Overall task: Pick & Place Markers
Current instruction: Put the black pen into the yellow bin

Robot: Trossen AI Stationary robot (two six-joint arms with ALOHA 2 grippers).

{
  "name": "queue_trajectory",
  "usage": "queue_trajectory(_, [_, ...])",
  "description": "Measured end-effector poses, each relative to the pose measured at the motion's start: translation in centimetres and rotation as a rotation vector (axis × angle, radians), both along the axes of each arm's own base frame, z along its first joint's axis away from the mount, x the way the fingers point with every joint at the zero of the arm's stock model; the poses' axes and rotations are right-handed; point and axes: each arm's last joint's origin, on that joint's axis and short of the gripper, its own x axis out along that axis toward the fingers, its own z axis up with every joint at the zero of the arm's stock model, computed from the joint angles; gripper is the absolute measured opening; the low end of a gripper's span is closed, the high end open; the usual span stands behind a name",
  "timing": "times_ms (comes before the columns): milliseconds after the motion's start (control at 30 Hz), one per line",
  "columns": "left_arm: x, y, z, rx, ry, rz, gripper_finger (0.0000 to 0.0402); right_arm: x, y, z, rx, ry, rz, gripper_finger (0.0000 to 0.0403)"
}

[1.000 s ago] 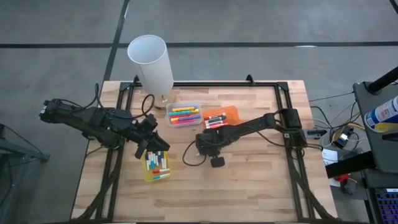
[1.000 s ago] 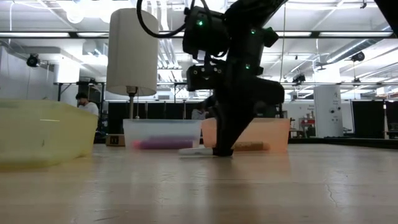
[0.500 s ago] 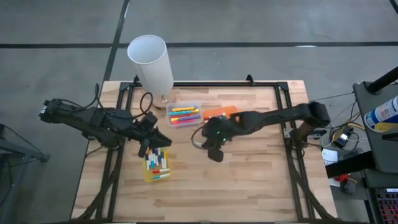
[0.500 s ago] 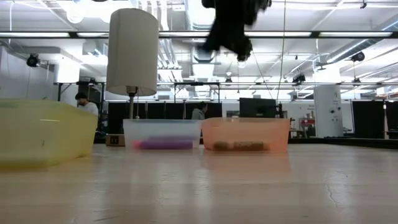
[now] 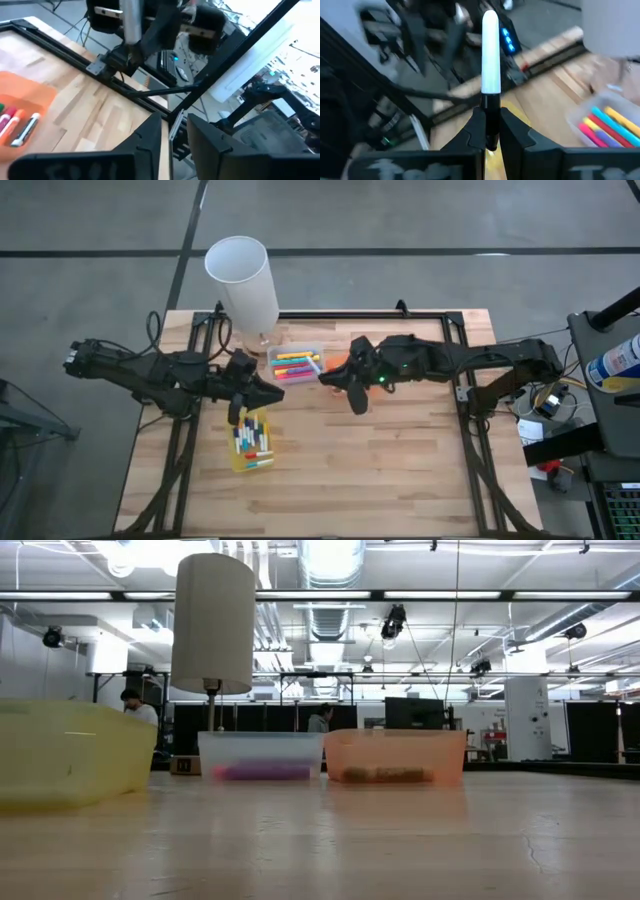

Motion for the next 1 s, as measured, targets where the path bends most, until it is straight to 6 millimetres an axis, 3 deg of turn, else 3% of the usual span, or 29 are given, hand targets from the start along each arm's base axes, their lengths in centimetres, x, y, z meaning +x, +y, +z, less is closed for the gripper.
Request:
queue_trajectory(200, [1.0,0.4,0.0,-0.047,-0.03,0.209,0.0122,0.4,0.5,1.2,0.038,-0.142,0.008,0.0023])
queue_trajectory(567, [1.0,0.3,2.4,0.052,-0.285,0.179,0.0124,1.5,1.3,1.7,0.126,-0.269,0.015,0.0023])
queue_trajectory(1000, [2.1,0.2,1.9,0.064,-0.26,0.189,0.0124,3.9,1.7,-0.2,0.176,-0.271,0.029,0.0023])
